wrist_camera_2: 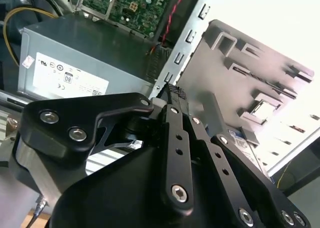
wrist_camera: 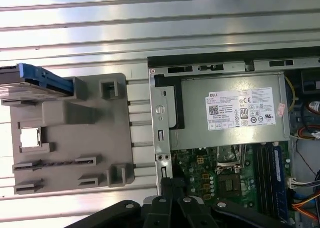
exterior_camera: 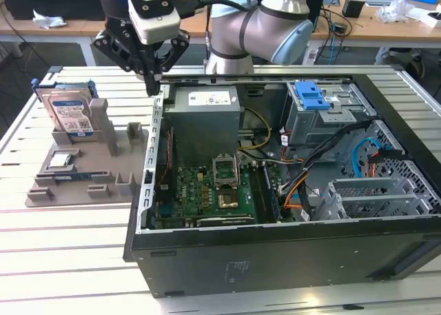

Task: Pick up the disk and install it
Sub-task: 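Reach for the disk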

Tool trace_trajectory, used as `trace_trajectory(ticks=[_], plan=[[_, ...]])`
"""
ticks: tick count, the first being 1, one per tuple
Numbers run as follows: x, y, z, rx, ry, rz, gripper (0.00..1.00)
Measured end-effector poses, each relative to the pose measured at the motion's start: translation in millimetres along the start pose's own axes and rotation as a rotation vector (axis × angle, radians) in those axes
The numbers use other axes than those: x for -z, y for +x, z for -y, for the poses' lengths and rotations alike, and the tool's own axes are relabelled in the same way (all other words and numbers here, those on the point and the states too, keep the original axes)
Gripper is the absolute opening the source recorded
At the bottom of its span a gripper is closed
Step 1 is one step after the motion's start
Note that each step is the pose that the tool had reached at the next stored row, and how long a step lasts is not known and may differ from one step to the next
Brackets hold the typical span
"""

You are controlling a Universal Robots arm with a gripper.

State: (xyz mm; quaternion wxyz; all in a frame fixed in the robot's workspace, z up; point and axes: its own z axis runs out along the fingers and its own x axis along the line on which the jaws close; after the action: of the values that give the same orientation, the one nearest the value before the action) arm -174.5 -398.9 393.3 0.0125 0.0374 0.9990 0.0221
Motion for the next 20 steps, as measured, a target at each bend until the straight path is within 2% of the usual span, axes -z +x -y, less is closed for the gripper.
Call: trace_trajectory(ticks=[2, 12, 16, 20], plan=[[0.2, 6.7, 0.5, 0.0, 0.0, 0.0, 0.11], [0.6, 24.5, 1.8, 0.0, 0.0, 0.0, 0.11], [1.0, 36.6, 2.7, 0.0, 0.0, 0.0, 0.11], [1.2, 44.4, 3.3, 0.0, -0.0001, 0.0, 0.11]])
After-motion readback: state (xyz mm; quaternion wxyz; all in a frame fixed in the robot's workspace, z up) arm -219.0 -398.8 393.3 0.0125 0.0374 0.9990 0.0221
